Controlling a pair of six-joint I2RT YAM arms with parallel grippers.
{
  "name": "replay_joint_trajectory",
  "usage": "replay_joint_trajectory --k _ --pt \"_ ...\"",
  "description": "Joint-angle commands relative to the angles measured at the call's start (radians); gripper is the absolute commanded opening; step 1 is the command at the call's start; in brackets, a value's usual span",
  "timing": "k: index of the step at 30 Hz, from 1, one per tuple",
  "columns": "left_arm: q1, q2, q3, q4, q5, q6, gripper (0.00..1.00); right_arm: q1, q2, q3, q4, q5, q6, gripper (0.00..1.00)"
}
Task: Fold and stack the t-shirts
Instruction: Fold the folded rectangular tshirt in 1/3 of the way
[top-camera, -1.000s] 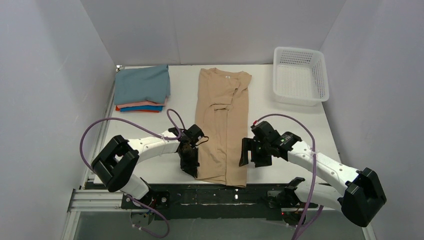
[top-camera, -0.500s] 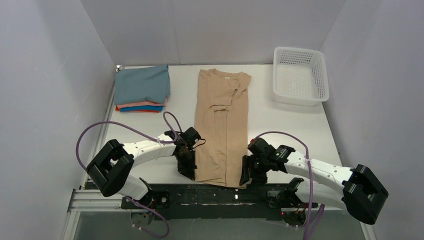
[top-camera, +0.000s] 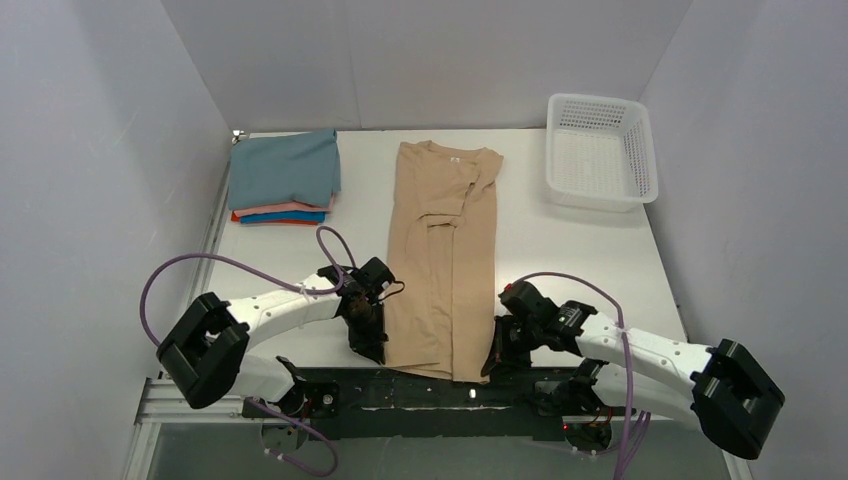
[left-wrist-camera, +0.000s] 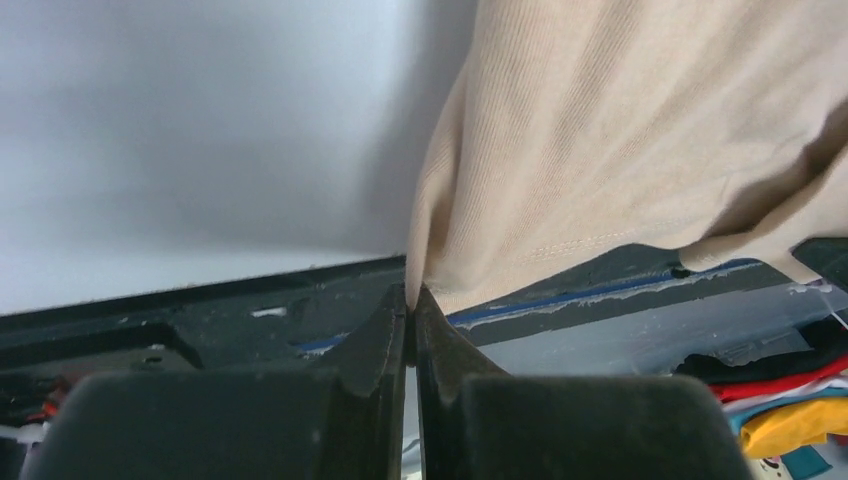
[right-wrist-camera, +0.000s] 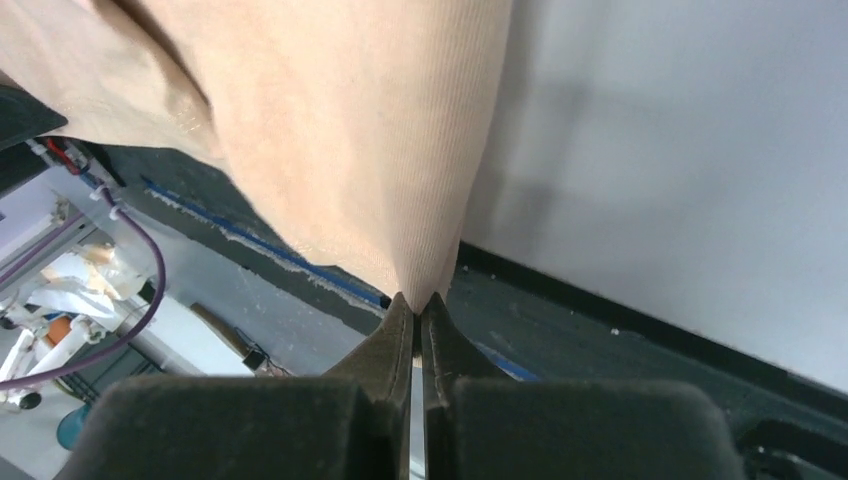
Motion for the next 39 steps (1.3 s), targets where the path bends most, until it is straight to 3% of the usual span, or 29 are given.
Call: replay_joint_trajectory --k 1,7,16,24,32,39 --pt "0.001 -0.096 -0.029 -0.241 -0.028 -0.004 0.0 0.006 -0.111 0.007 -0.115 -0.034 0.036 0.01" --pt "0.001 -0.137 -0.042 -0.298 0.006 -0.006 0.0 0.008 -0.183 -0.023 -0.122 -0.09 0.072 0.01" --pt "0.002 -0.187 -0.033 -0.292 0.01 -0.042 0.0 0.016 -0.149 0.049 -0.123 -0.092 0.032 0.01" --pt "0.034 -0.108 0.151 -0.289 -0.07 -0.017 0.0 -0.033 -0.053 0.259 -0.198 0.014 -0.114 0.01" --pt "0.193 0.062 0.347 -0.242 -0.032 0.054 0.0 -0.248 0.073 0.458 -0.207 0.031 -0.327 0.01" --pt "0.284 0.239 0.582 -0.309 -0.051 0.132 0.0 -0.367 0.262 0.663 -0.207 0.038 -0.434 0.01"
